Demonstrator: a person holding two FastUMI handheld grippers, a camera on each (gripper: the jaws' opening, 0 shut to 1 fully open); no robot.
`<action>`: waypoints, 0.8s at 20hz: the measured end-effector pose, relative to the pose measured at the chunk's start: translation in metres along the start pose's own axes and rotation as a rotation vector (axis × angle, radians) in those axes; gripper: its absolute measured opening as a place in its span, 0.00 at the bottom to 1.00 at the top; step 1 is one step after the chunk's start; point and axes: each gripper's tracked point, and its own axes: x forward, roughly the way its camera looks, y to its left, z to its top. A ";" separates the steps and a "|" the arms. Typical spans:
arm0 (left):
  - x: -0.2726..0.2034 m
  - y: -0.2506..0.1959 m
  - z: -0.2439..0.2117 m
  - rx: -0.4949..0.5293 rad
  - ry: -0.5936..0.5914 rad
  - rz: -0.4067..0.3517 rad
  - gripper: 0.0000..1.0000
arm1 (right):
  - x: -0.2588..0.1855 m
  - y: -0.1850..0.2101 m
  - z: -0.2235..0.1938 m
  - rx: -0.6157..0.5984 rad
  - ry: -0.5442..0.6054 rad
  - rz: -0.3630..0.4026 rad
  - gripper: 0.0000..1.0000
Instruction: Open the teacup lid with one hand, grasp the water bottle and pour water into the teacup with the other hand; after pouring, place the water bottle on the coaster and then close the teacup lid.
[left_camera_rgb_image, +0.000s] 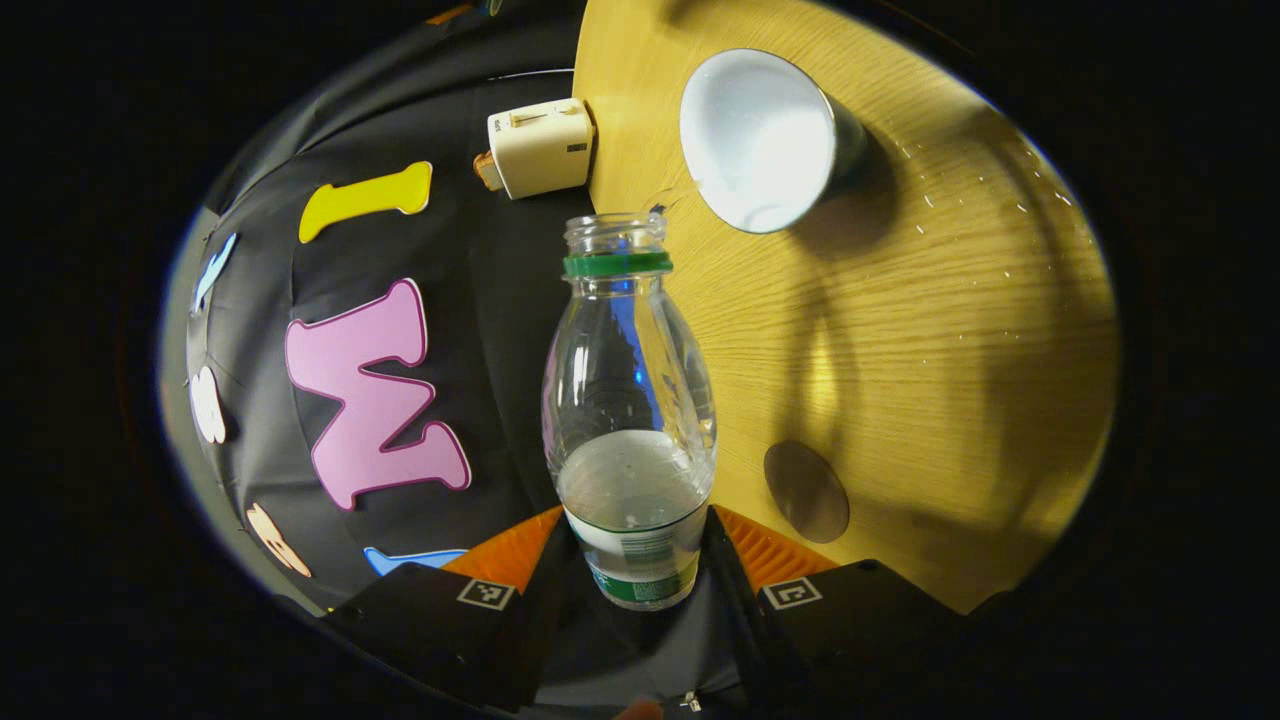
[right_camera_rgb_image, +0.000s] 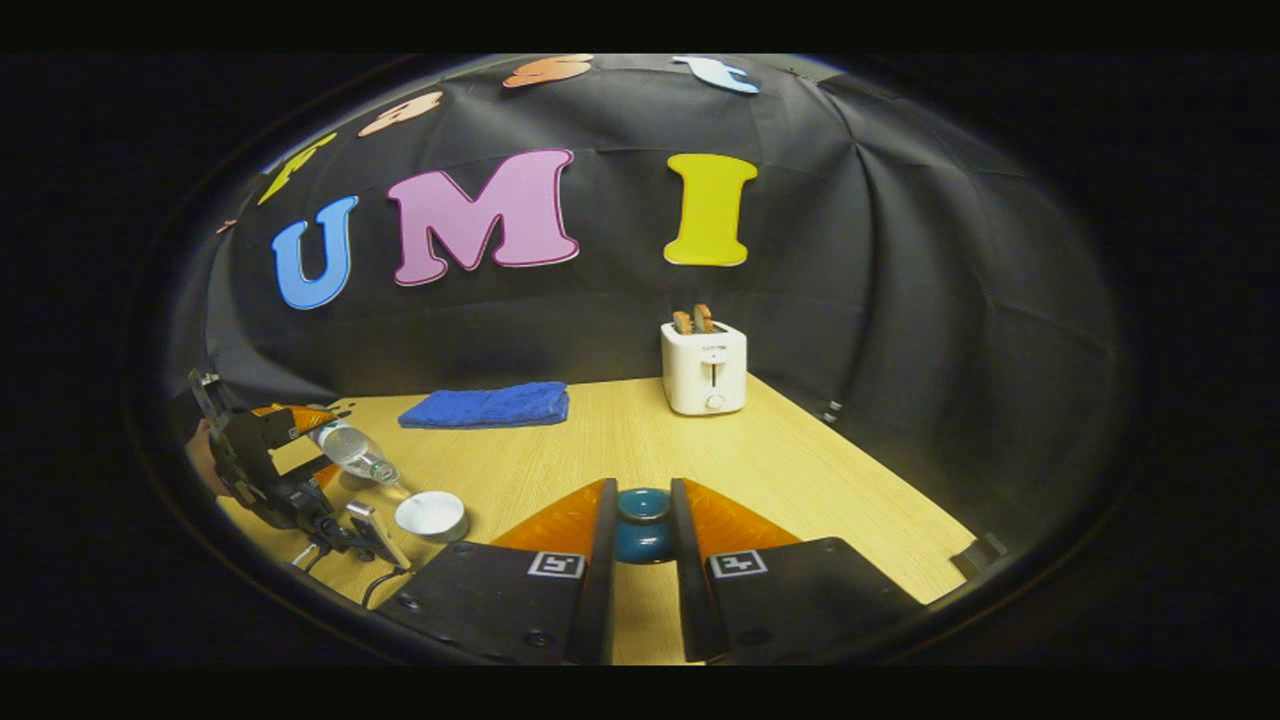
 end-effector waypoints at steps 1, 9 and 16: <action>0.000 0.002 0.000 0.008 -0.002 0.005 0.75 | -0.001 0.000 -0.001 -0.001 0.001 0.001 0.30; 0.007 0.010 0.002 0.113 -0.026 0.029 0.75 | 0.003 0.002 -0.008 -0.001 -0.002 0.013 0.30; 0.011 0.020 0.012 0.184 -0.072 0.069 0.75 | 0.002 0.004 -0.014 0.001 0.000 0.020 0.30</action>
